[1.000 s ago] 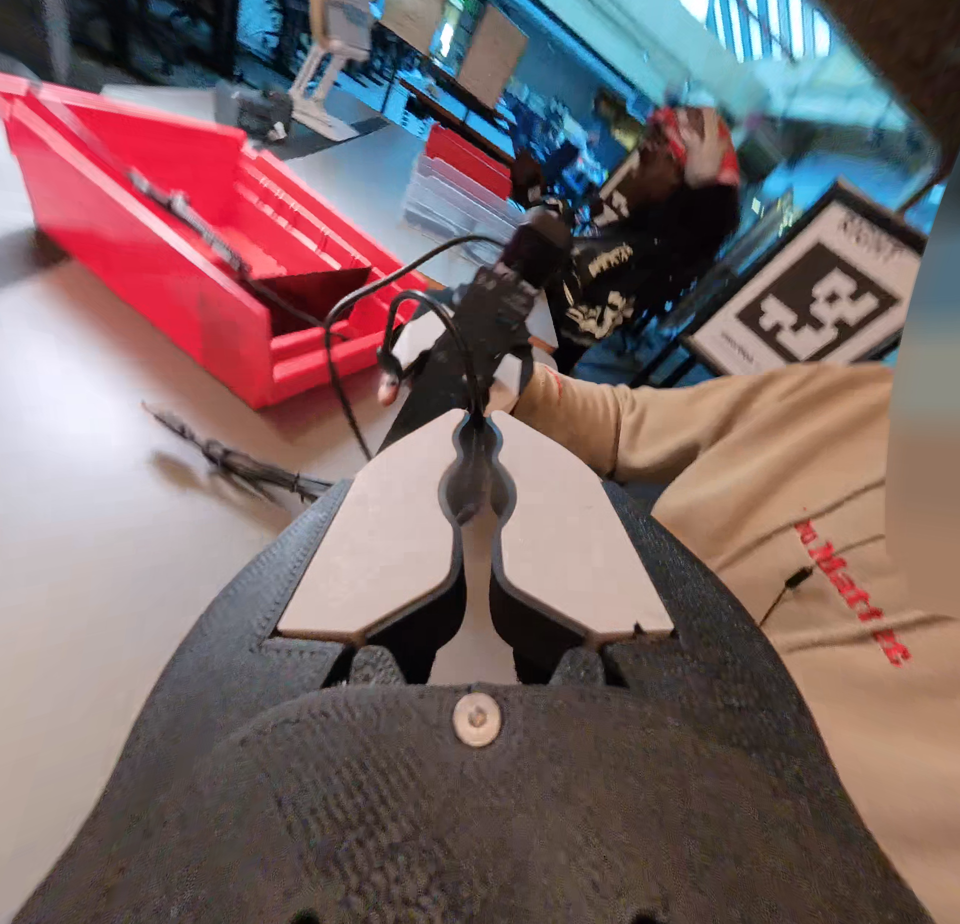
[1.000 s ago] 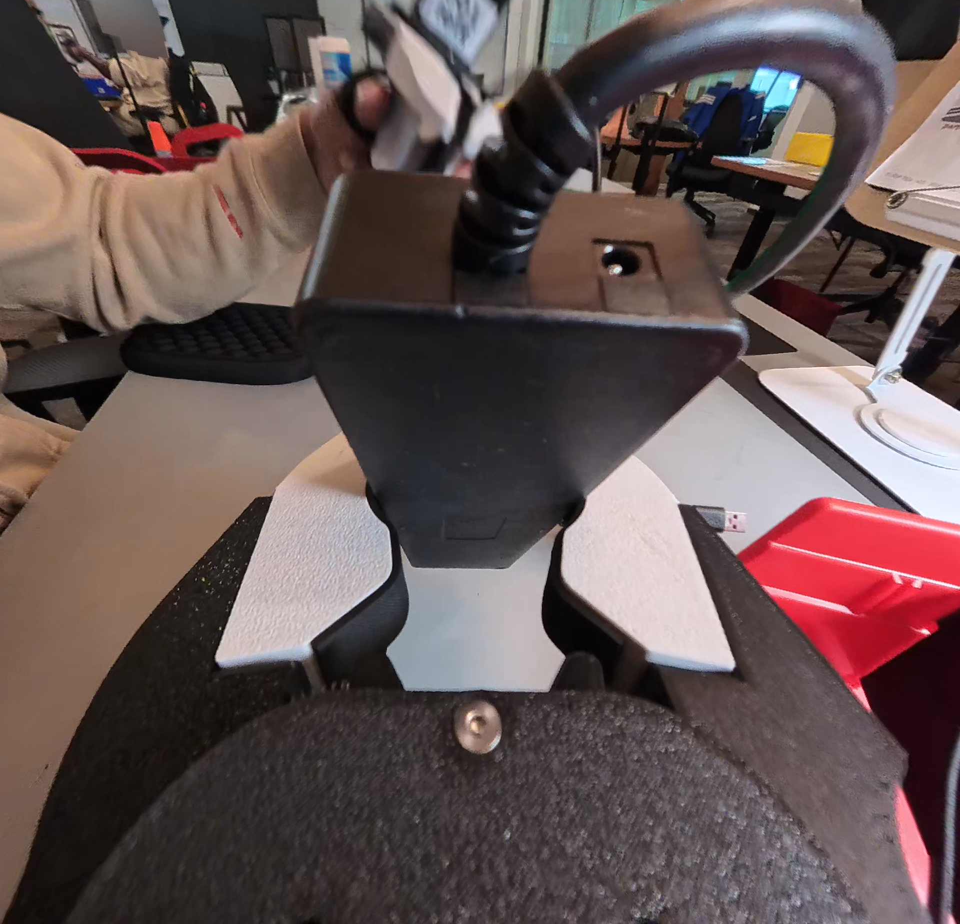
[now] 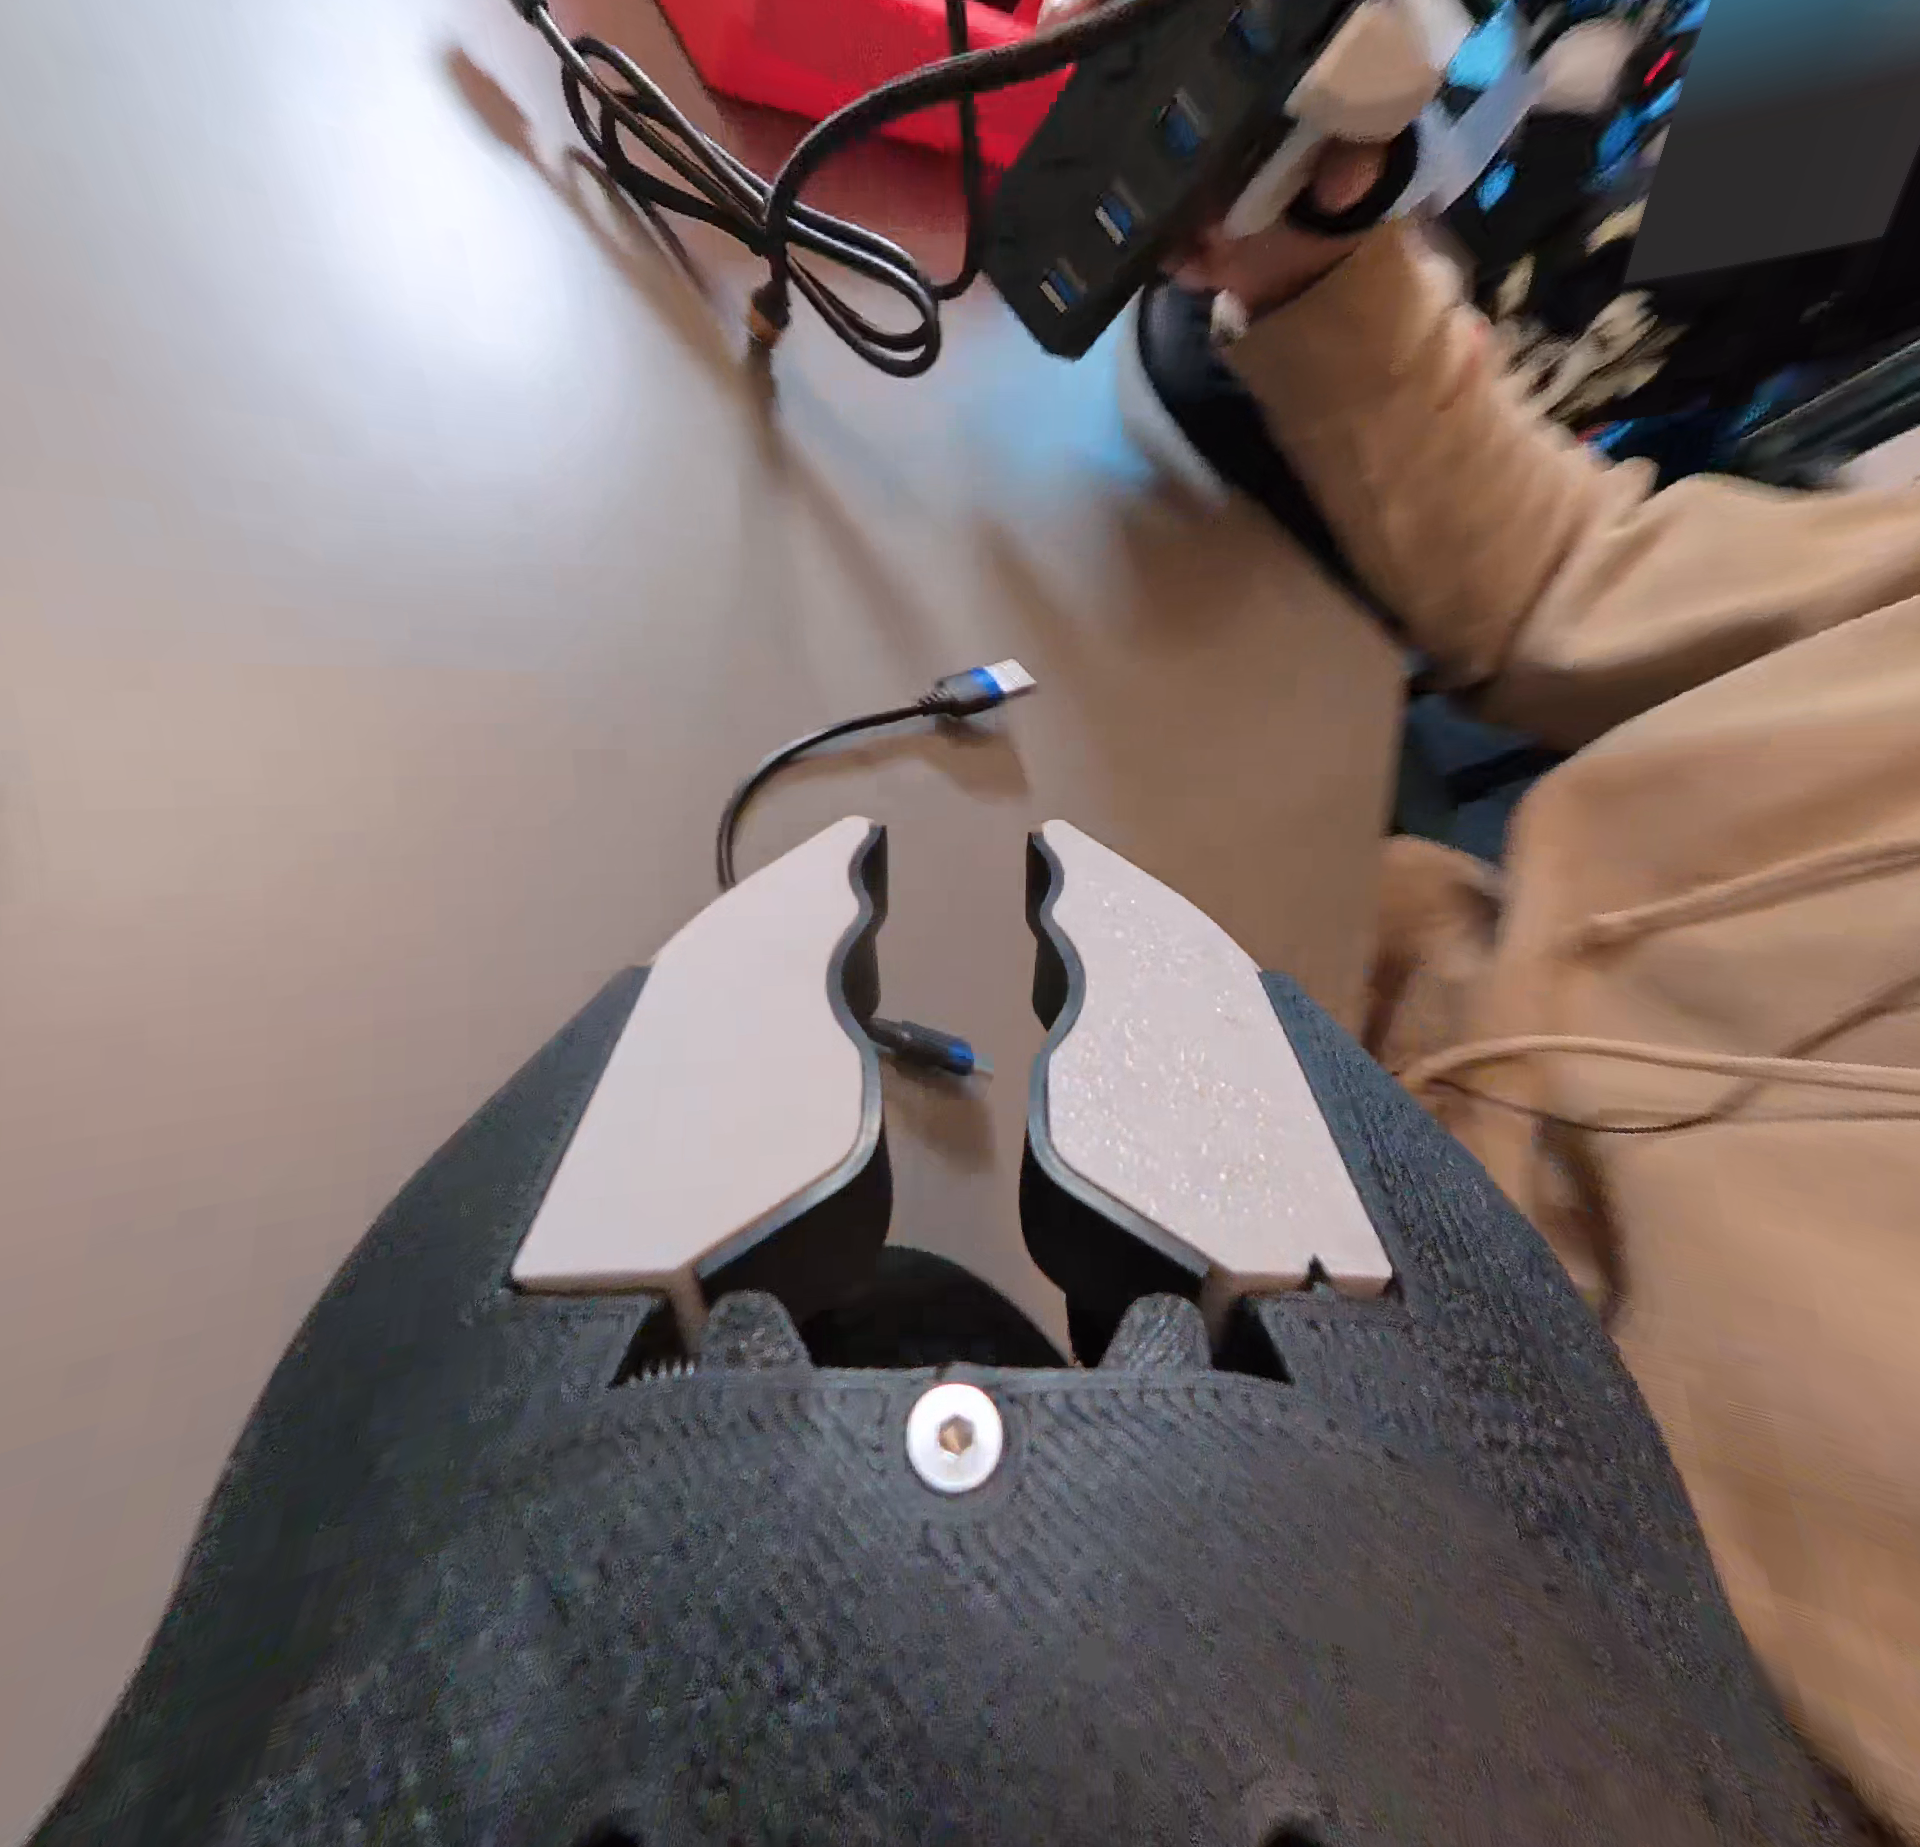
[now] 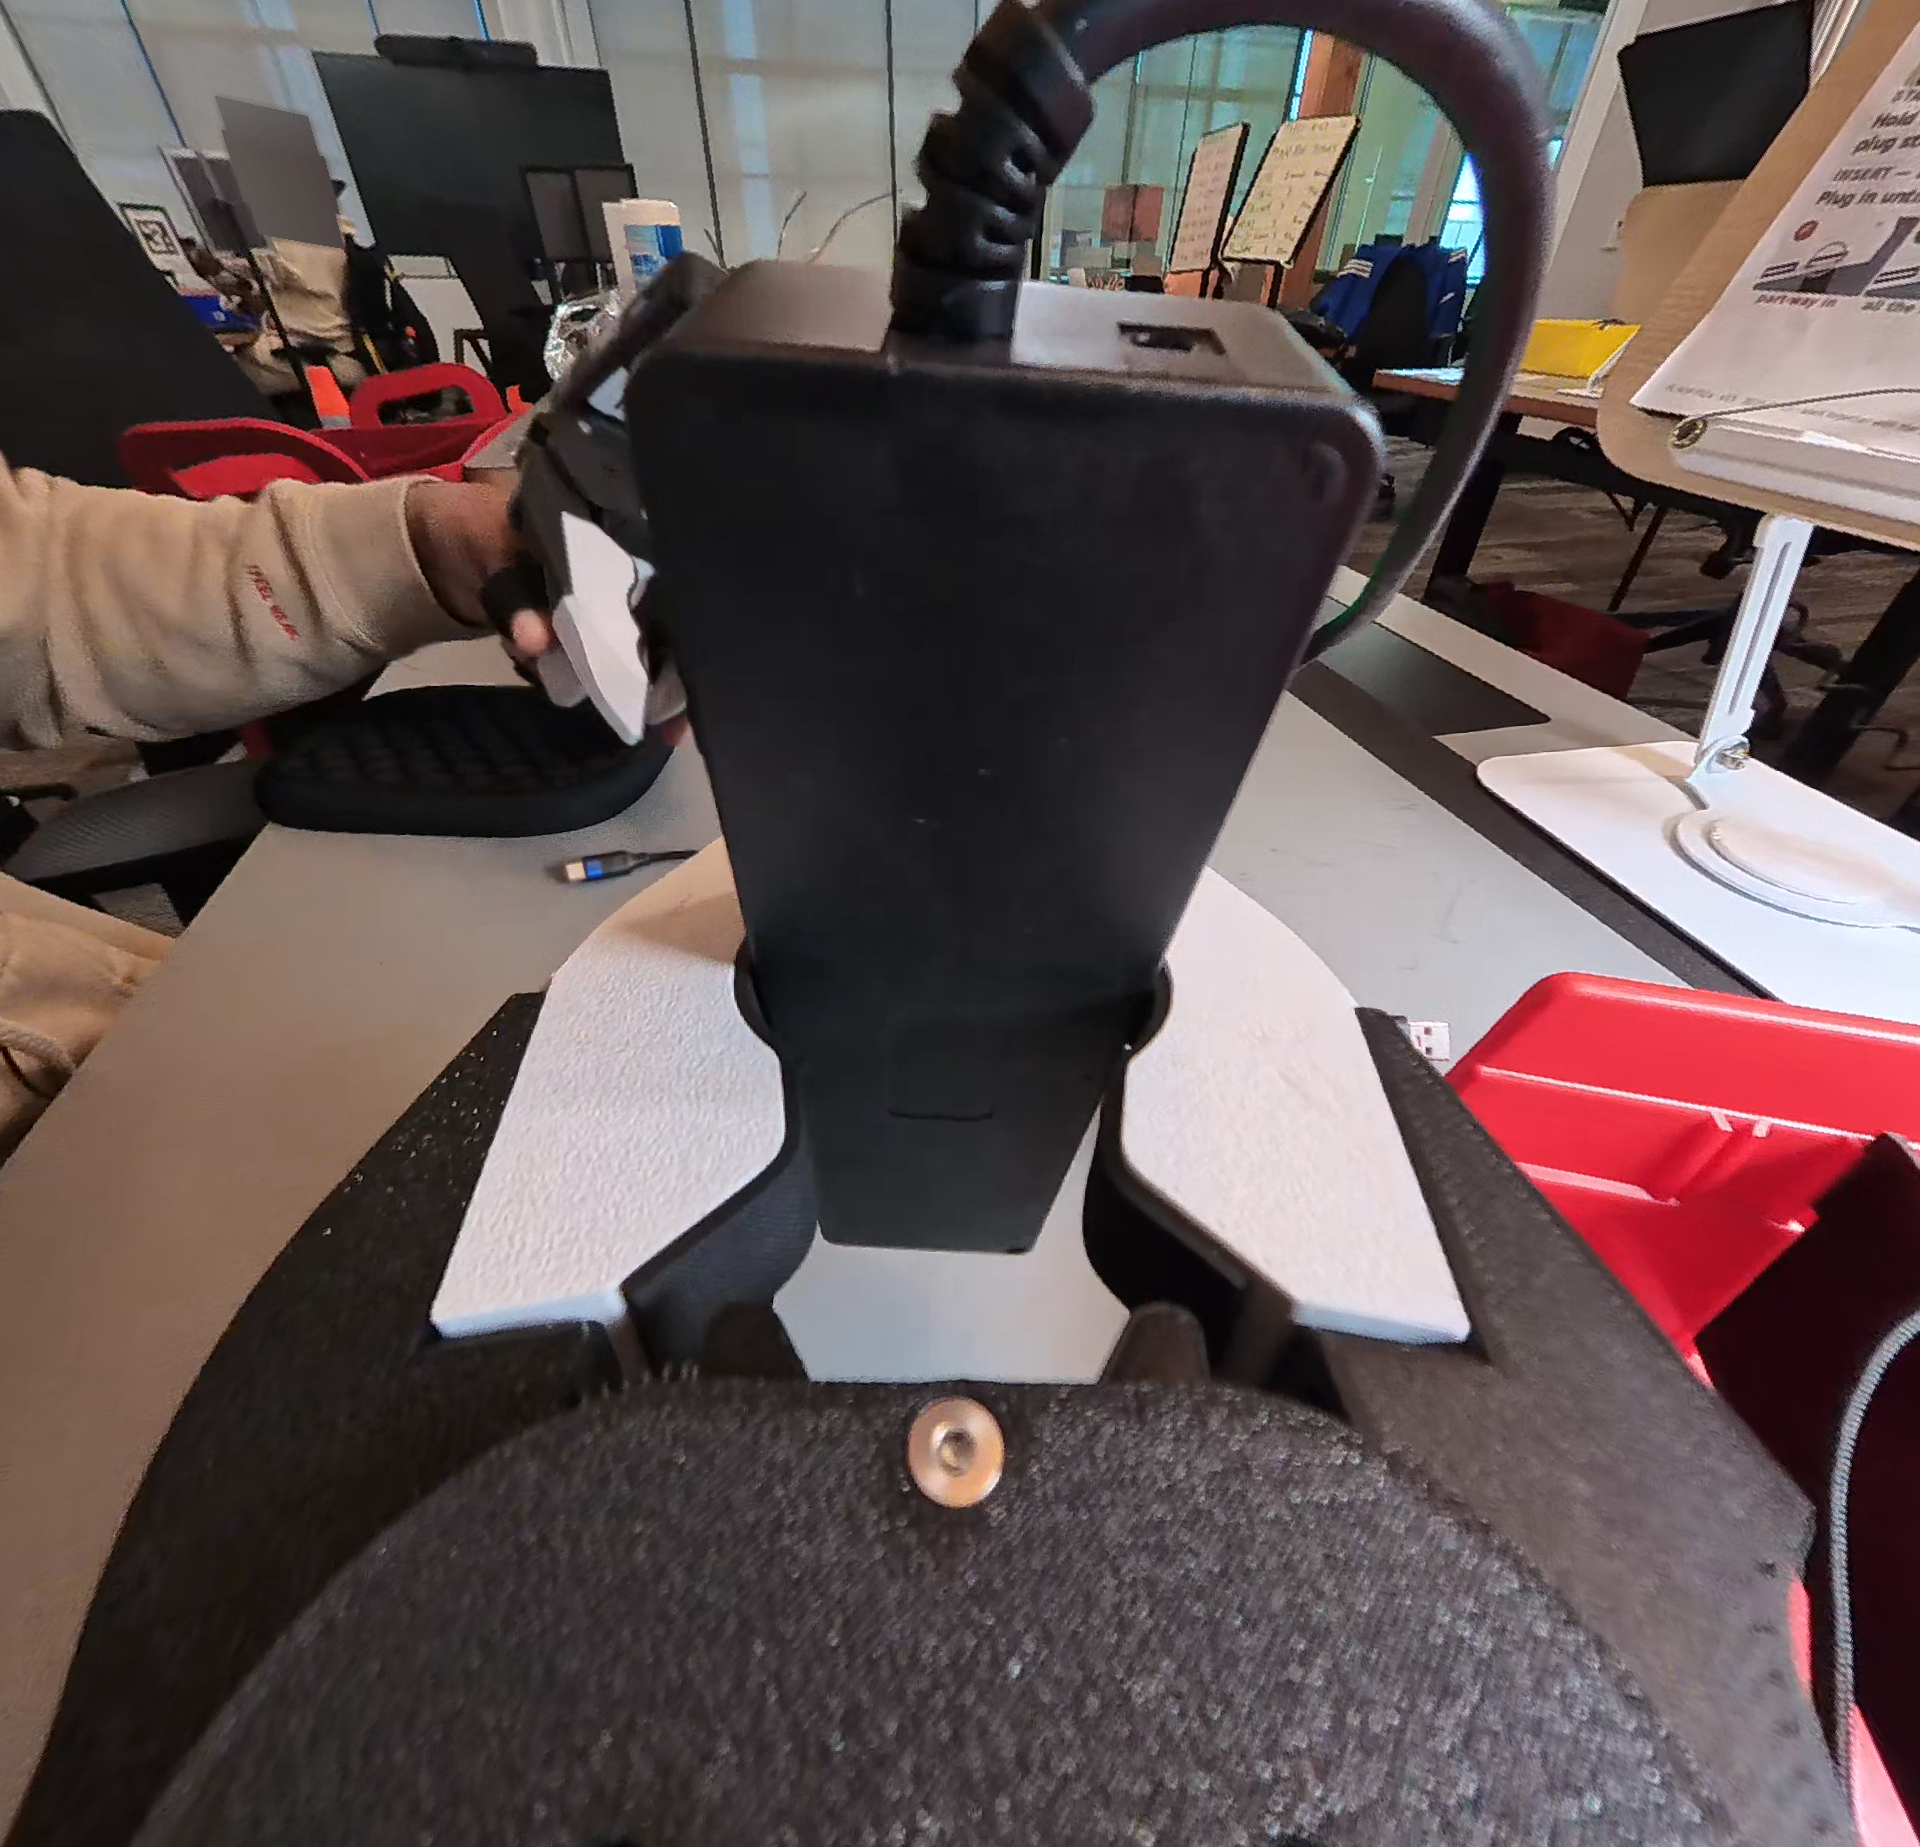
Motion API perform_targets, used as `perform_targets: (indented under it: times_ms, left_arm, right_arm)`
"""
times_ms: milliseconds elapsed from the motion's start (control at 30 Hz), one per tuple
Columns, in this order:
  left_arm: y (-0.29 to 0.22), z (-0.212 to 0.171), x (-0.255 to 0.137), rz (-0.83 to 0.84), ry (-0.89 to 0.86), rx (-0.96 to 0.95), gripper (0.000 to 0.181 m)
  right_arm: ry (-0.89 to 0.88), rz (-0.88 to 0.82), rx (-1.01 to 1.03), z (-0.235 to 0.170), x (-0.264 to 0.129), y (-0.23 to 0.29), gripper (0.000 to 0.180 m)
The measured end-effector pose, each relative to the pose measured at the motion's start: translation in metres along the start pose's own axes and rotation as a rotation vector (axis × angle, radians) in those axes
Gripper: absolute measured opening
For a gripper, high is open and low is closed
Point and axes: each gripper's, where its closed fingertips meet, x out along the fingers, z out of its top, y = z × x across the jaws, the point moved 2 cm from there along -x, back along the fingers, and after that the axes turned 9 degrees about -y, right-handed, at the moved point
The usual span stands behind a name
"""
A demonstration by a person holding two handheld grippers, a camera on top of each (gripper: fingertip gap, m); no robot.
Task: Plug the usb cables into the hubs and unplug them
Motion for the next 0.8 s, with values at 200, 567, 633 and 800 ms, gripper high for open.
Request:
perform_targets:
  times_ms: [200, 567, 633, 800]
  left_arm:
    - [0.002, -0.008, 0.043, -0.012, 0.163, 0.359, 0.022]
    - [0.01, -0.021, 0.095, -0.094, 0.453, 0.71, 0.026]
    - [0.009, -0.021, 0.098, -0.108, 0.45, 0.713, 0.024]
    - [0.009, -0.022, 0.099, -0.116, 0.414, 0.674, 0.011]
  right_arm:
    - [-0.012, -0.007, -0.002, 0.003, -0.002, -0.001, 0.063]
    - [-0.041, -0.033, 0.014, 0.008, -0.011, -0.011, 0.064]
    - [-0.043, -0.029, 0.019, 0.007, -0.011, -0.011, 0.064]
    - [-0.064, 0.007, 0.04, 0.009, -0.01, -0.006, 0.064]
